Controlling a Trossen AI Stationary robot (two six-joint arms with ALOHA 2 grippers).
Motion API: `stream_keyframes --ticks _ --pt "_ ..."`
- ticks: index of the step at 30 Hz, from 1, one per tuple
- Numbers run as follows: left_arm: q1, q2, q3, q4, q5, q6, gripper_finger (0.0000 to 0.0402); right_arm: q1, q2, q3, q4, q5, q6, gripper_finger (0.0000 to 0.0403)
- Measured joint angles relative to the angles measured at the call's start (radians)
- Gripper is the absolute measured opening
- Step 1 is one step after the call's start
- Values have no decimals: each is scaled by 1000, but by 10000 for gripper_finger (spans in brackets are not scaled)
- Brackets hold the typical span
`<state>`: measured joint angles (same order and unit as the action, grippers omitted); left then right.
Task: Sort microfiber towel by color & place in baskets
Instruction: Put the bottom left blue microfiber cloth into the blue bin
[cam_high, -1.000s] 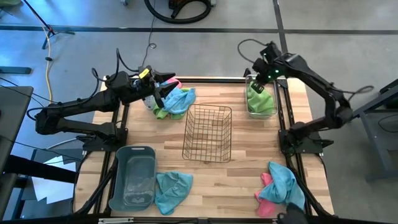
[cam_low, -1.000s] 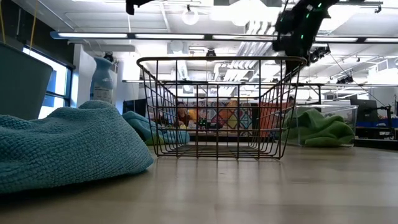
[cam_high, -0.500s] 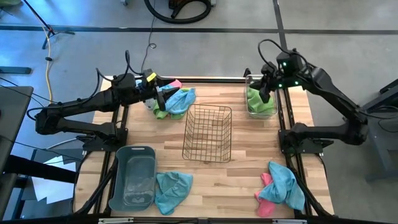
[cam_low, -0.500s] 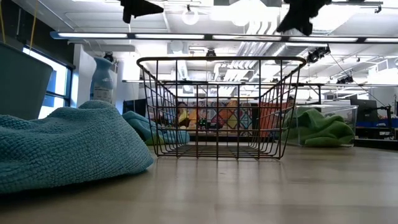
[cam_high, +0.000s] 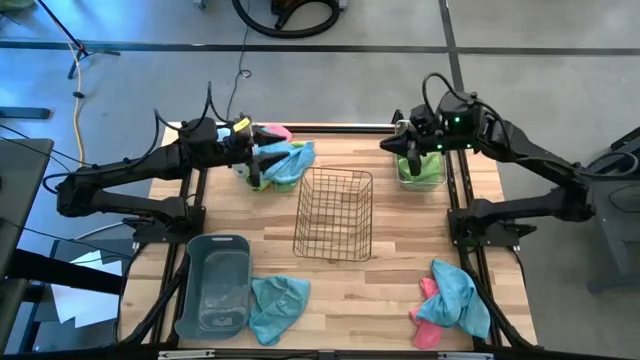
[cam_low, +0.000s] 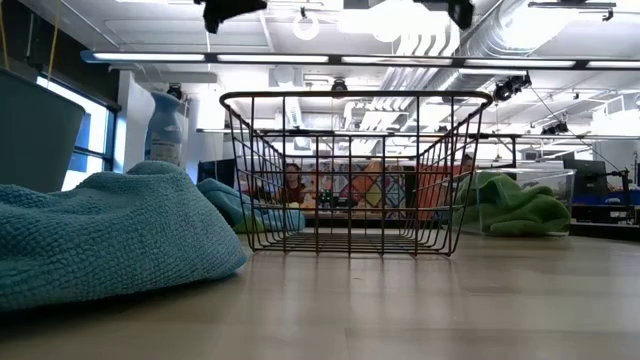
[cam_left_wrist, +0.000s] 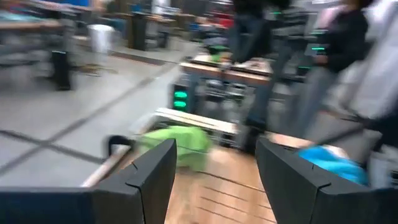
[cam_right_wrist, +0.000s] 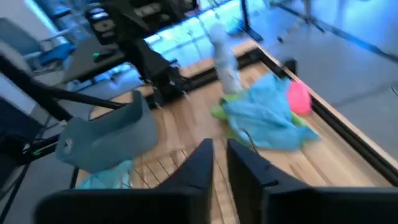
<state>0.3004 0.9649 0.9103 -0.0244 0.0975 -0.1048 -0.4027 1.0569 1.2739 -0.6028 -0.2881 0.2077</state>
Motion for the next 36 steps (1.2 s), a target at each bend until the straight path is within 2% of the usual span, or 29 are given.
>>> stream_keyframes --ticks 2,8,12,16,20,26,30,36 --pt "-2 -4 23 -72 60 -18 209 41 13 0 42 27 -2 84" --pt "-77 -4 150 -395 100 17 209 163 41 0 160 189 20 208" --pt "-188 -2 184 -477 134 26 209 227 50 0 162 273 28 282" --pt "-310 10 186 -538 125 -38 209 271 57 0 161 324 88 329" --pt "-435 82 185 -617 104 -117 219 304 58 0 161 341 161 351" --pt "-599 245 185 -629 107 -158 253 341 54 0 158 339 237 353" --pt "-687 374 203 -632 97 -222 277 380 50 0 134 309 228 353" --pt "-780 578 258 -633 -5 -305 287 441 47 0 83 291 179 353"
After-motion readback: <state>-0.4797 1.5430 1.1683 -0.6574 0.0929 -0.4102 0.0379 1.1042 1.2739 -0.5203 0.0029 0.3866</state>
